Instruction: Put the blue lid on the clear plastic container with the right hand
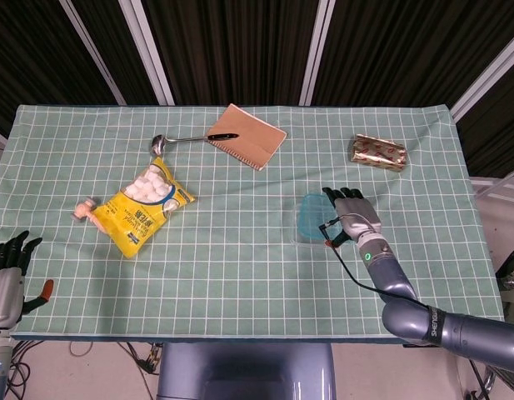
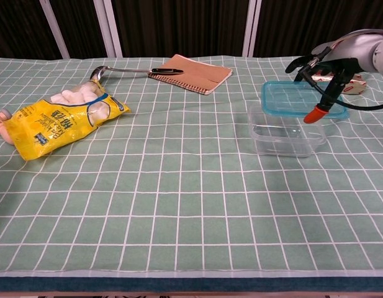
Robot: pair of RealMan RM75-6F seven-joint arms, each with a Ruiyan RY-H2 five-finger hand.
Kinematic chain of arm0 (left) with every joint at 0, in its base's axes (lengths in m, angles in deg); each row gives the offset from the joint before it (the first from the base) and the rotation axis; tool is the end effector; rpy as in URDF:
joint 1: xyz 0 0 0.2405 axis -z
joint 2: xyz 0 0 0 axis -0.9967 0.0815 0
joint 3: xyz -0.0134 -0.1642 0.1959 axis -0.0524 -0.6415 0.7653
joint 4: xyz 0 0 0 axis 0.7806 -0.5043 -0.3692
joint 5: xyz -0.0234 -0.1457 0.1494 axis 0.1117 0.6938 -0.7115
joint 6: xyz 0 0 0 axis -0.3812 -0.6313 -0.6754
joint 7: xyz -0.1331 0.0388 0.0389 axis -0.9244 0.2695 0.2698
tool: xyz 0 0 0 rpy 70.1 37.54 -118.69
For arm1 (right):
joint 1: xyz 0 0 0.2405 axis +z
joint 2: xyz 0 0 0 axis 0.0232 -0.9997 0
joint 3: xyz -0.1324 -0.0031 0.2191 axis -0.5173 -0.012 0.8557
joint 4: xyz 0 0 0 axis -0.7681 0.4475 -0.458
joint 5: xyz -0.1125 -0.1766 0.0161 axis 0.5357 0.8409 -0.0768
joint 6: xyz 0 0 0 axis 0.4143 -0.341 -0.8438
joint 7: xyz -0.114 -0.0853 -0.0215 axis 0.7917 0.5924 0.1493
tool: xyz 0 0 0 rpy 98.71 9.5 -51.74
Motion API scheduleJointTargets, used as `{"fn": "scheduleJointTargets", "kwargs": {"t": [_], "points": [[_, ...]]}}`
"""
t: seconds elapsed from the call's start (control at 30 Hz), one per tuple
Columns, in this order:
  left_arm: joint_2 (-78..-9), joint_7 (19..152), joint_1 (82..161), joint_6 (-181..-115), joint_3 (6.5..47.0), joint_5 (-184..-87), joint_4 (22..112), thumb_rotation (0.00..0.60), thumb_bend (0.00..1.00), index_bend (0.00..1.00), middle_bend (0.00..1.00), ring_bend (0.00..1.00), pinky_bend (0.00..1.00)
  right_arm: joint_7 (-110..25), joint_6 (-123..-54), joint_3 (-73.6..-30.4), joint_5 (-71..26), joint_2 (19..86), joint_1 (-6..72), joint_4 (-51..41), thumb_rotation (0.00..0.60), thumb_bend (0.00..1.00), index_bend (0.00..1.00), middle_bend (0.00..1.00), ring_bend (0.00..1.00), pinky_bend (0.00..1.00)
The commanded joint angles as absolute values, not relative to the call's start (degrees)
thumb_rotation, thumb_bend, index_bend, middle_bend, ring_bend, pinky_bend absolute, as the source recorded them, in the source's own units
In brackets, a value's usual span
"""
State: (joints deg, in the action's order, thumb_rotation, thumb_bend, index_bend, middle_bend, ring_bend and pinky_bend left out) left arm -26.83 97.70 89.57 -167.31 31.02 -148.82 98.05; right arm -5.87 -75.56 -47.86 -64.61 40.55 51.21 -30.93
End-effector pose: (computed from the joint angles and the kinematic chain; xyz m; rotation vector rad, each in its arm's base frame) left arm -0.2946 0.1757 0.1336 -1.2579 -1.0415 -0.7906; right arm -0.1404 -0.3746 0.0569 1.6679 -1.2388 0.6372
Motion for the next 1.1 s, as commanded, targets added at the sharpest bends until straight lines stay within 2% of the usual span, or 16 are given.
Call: {"fn": "scheduleJointTargets", "kwargs": {"t": [0.03, 0.47, 1.1], "points": [[-26.76, 97.54, 89.53, -167.37, 31.0, -148.87, 98.17, 0.6, 0.36, 0.14, 0.0, 0.0, 0.0, -6.27, -76.41, -48.43, -65.03, 41.05, 51.78, -31.3, 0.6, 0.35, 0.0, 0.49, 0.0, 0.0], [-26.38, 97.02, 89.57, -167.19, 30.88, -148.67, 98.33, 0.6, 0.36, 0.14, 0.0, 0.0, 0.0, -9.39, -77.05, -50.5, -62.94, 43.84, 52.41, -29.96, 0.6, 0.35, 0.0, 0.48, 0.0, 0.0], [-26.77, 97.94, 89.7, -167.17, 30.73, -148.04, 98.06, 0.6, 0.36, 0.14, 0.0, 0.0, 0.0, -17.11, -72.49, -52.04, -55.04, 45.31, 50.63, -24.51, 0.6, 0.35, 0.0, 0.47, 0.0, 0.0]]}}
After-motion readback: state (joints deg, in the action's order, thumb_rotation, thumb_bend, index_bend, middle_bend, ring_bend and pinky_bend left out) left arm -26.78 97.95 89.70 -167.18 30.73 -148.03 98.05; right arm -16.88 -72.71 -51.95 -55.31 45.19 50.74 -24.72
